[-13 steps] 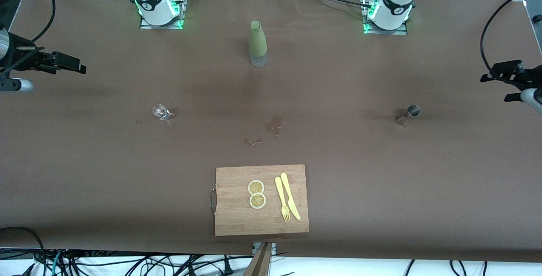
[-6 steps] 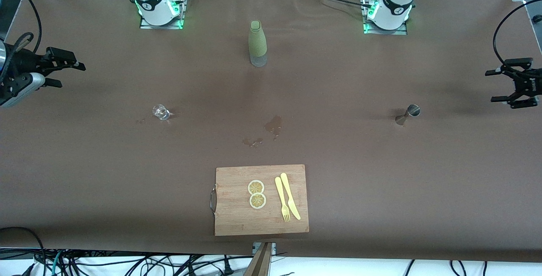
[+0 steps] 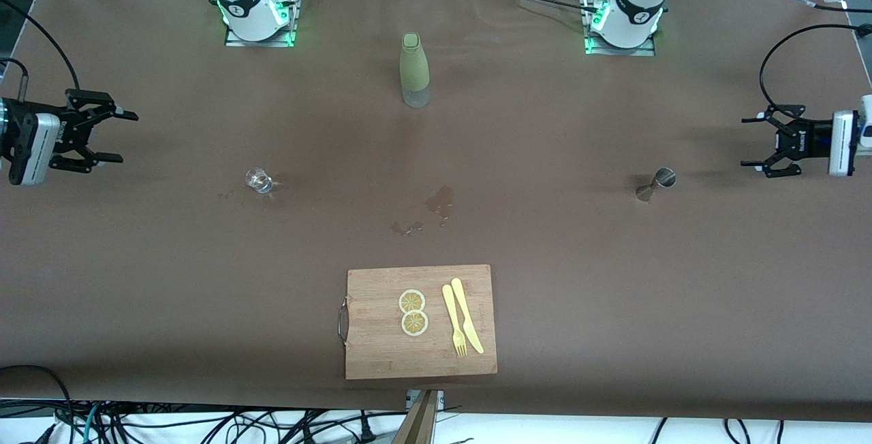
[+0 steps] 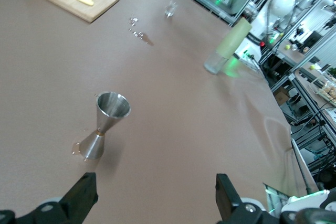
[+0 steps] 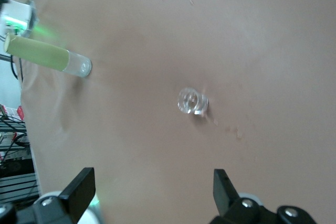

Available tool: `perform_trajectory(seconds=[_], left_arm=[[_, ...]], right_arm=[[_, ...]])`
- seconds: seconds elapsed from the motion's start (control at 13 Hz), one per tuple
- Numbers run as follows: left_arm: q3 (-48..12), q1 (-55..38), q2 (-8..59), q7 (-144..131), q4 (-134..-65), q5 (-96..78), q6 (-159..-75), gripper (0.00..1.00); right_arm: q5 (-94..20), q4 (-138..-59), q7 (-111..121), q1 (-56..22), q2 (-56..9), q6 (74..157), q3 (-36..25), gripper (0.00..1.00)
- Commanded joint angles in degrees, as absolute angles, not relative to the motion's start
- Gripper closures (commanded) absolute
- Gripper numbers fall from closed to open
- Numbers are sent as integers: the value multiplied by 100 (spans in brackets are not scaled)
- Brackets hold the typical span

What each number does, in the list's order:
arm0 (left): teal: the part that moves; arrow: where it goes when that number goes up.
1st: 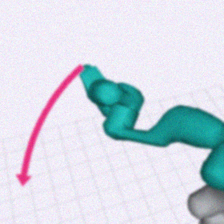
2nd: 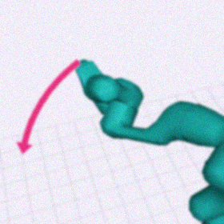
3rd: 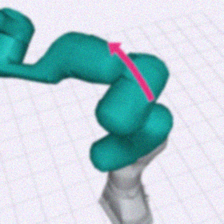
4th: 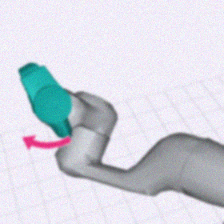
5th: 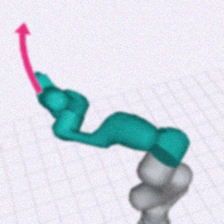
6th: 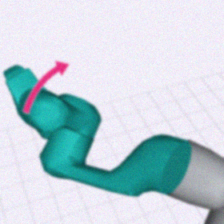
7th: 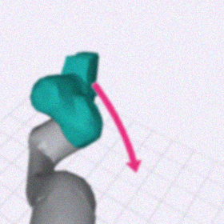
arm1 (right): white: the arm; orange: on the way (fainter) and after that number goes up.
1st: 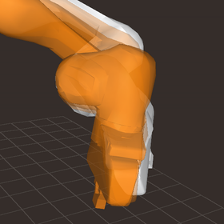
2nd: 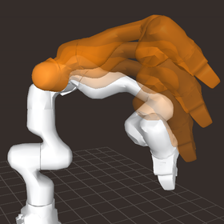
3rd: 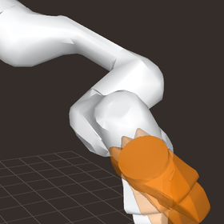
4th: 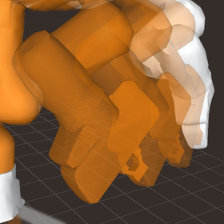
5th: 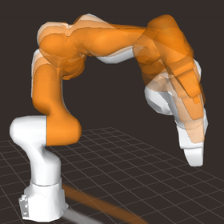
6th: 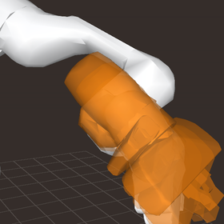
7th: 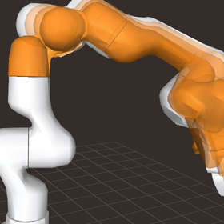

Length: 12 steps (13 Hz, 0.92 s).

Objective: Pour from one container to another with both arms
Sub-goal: 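Grasp the steel jigger with the left gripper while the right gripper grasps the glass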

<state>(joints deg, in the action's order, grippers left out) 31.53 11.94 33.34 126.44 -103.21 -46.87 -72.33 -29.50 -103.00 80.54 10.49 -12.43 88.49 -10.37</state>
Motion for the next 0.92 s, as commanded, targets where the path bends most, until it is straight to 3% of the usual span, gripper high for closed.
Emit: perform_trajectory(seconds=[0.0,0.31,0.54,0.85], left_arm=[[3182,1423,4127,14065,-10170,-5227,-6691,0],[3129,1573,4823,15396,-10151,-5974,-6592,0],[2542,1897,5360,15802,-10011,-6573,-6530,0],[2243,1793,5580,15829,-9793,-6759,-6548,0]], right_arm=[[-3811,-11317,9653,1134,-1099,9367,-1256,0],[-4849,-12241,11562,1143,-1335,10001,-1380,0],[-5649,-12296,12898,1134,-2142,10011,-1371,0],[-6546,-12313,14289,1090,-3241,9862,-1345,0]])
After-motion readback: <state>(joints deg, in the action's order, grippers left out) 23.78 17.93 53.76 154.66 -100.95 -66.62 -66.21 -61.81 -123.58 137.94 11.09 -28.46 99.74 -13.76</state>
